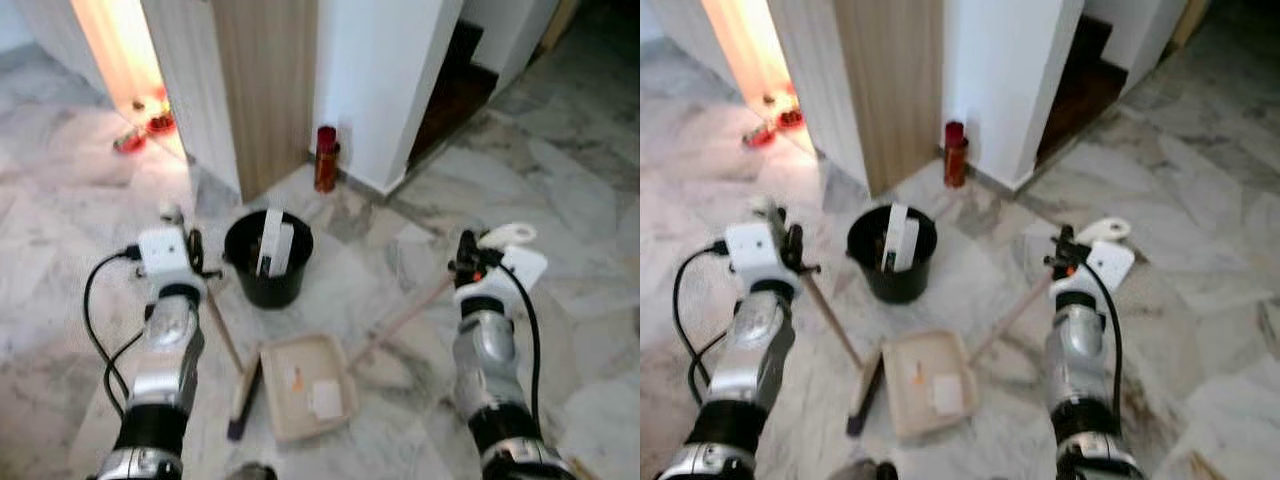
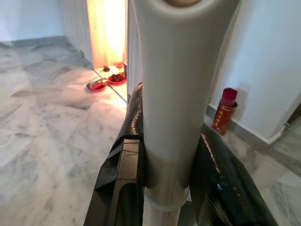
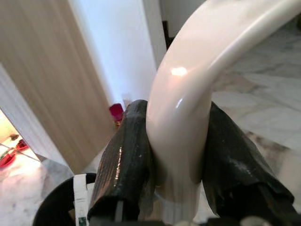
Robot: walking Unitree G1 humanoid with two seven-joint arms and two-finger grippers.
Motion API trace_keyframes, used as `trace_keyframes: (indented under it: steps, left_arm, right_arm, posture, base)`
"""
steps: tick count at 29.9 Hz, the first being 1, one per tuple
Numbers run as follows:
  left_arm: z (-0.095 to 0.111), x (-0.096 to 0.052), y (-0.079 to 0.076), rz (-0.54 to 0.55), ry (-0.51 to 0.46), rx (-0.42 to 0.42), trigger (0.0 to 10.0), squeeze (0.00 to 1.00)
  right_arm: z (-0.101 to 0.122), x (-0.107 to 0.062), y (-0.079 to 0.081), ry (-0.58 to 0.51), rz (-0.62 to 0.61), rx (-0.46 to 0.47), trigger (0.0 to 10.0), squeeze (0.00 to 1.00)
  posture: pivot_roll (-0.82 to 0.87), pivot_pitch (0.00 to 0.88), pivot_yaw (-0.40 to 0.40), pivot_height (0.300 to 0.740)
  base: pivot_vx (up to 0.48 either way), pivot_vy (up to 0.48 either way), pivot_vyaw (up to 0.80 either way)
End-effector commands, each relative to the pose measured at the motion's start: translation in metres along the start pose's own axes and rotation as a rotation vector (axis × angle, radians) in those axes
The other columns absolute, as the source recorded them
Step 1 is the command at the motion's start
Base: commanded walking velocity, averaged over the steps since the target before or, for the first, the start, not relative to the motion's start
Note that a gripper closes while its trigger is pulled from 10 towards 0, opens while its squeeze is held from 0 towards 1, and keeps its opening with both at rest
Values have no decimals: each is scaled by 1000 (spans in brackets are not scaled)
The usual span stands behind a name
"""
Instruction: Sweep floor
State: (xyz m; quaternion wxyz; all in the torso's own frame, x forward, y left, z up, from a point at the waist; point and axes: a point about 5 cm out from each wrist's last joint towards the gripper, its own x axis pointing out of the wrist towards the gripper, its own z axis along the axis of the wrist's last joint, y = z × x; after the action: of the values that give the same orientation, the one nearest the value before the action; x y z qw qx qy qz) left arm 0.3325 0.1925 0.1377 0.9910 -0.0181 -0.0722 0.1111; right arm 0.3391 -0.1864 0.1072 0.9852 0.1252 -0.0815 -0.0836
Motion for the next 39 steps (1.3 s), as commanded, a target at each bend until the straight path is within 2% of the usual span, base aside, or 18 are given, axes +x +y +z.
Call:
trace_keyframes:
  steps: [1,12,19,22,24,28,32,34,36,37,39]
  left_arm:
    - [10,0,-3,-2,-52,-2,10000,0]
    - [-2,-19,-7,39,-29,-1,10000,0]
    - [4,-18,-4,21,-41,39,10000,0]
    - [9,-15,5,29,-60,65,10000,0]
    - [11,-13,17,69,-70,82,10000,0]
    - [13,-17,26,112,-74,97,10000,0]
    - [5,-23,34,118,-45,169,10000,0]
    - [4,-23,36,124,-40,174,10000,0]
    - [2,-22,48,181,-27,181,10000,0]
    - [2,-22,49,185,-27,180,10000,0]
    - [4,-22,54,201,-33,198,10000,0]
  right_arm:
    - [11,4,-3,-41,-15,35,10000,0]
    - [15,11,-3,-20,32,52,10000,0]
    - [16,15,3,-13,36,114,10000,0]
    - [15,18,12,-9,34,169,10000,0]
    - [12,20,22,12,36,223,10000,0]
    - [12,23,31,19,56,243,10000,0]
    - [23,28,34,-35,41,272,10000,0]
    - [25,29,34,-44,35,276,10000,0]
    - [34,32,34,-86,12,267,10000,0]
    - [35,33,34,-89,11,265,10000,0]
    - [44,35,40,-127,18,277,10000,0]
  posture:
    - [90,122,-75,740]
    - [97,131,-138,740]
    - [149,104,-114,740]
    - [177,100,-122,740]
    - [203,107,-132,740]
    - [227,105,-119,740]
    - [225,81,-71,740]
    - [225,81,-71,740]
    - [223,78,-62,740]
    - [225,79,-62,740]
    - [226,83,-65,740]
  base:
    - [0,0,0]
    - [0,0,0]
    - [0,0,0]
    - [0,0,0]
    - [0,0,0]
    - [0,0,0]
    - [0,0,0]
    - [0,0,0]
    - [0,0,0]
    - [0,0,0]
    - [0,0,0]
